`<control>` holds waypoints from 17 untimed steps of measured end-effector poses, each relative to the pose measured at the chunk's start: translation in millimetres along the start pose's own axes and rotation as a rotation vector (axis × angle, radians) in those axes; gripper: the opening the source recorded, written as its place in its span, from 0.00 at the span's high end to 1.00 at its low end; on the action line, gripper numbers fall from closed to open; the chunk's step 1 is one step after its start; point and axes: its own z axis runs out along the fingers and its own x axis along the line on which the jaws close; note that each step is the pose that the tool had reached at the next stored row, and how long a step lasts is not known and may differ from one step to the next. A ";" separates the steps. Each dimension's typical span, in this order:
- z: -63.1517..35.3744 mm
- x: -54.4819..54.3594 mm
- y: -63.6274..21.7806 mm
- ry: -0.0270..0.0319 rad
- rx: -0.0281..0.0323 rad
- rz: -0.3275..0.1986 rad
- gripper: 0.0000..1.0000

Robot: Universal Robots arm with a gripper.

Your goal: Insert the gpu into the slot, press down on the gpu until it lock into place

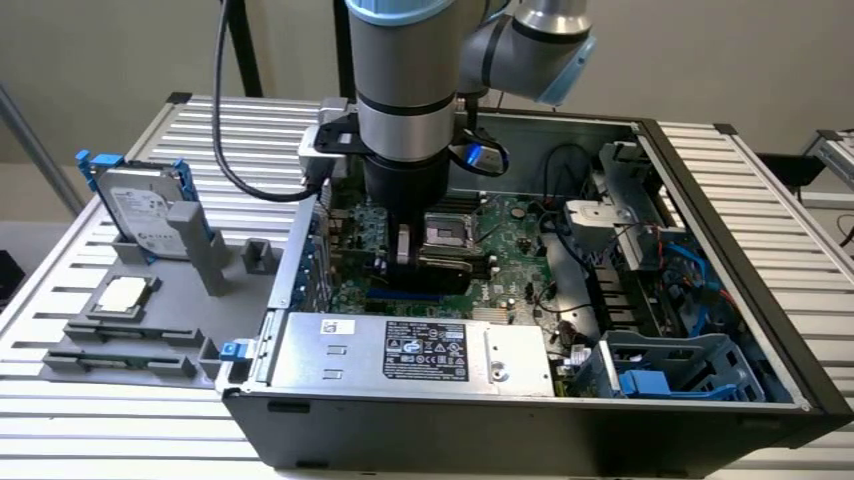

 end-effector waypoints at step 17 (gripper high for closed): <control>2.8 -1.3 0.8 -0.0001 -0.0031 -0.009 0.73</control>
